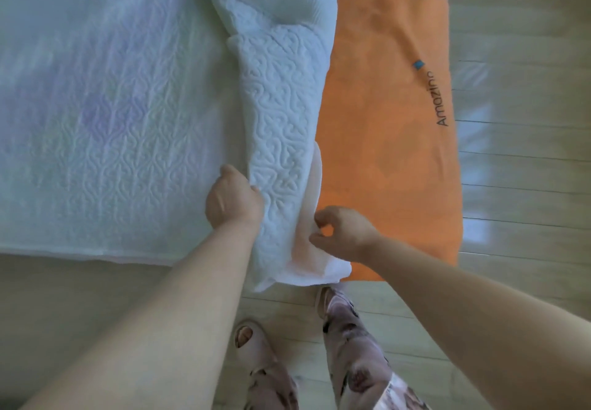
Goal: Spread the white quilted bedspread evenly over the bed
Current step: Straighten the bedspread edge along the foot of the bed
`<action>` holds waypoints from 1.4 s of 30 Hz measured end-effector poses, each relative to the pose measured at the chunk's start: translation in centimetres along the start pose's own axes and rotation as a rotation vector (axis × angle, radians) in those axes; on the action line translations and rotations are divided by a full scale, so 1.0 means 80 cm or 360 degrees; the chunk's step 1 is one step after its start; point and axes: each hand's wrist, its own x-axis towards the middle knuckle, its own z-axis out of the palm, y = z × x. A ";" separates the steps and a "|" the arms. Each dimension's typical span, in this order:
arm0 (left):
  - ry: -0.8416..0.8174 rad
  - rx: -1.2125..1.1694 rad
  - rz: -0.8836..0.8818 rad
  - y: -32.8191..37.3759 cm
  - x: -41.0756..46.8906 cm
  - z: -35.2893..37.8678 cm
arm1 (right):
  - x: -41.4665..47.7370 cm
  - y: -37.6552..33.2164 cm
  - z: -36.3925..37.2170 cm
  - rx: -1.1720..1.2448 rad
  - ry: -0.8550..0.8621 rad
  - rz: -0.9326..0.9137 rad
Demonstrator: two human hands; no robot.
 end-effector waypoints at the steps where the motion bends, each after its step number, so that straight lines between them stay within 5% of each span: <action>1: -0.0086 -0.0128 0.0117 0.010 -0.006 -0.002 | -0.003 -0.003 0.002 0.0054 -0.0050 -0.0023; 5: -0.0773 0.0032 0.0373 0.041 -0.031 -0.007 | -0.003 -0.014 0.001 0.0105 0.0012 -0.0190; 10: -0.0793 0.0130 0.0330 0.023 -0.017 -0.016 | -0.008 -0.016 -0.025 -0.0072 -0.0099 -0.0297; 14: -0.0933 -0.0031 0.0512 0.008 -0.015 -0.036 | 0.020 -0.018 -0.079 -0.0516 0.0457 -0.0304; 17: -0.1186 -0.0341 0.0480 -0.006 -0.016 -0.053 | 0.044 -0.040 -0.097 -0.0937 0.0449 -0.0403; 22: -0.0984 -0.0333 0.0370 -0.053 -0.014 -0.062 | 0.063 -0.066 -0.085 -0.1207 0.0265 -0.0681; 28: -0.0576 -0.0255 0.0287 -0.062 -0.047 -0.059 | 0.029 -0.029 -0.073 -0.1043 -0.0102 -0.0458; 34: -0.0734 -0.0136 0.0505 -0.038 -0.122 -0.044 | -0.041 0.016 -0.081 -0.1500 -0.0042 -0.0559; 42: -0.0419 -0.0182 0.0545 -0.002 -0.225 -0.028 | -0.128 0.042 -0.109 -0.1453 0.0087 -0.0619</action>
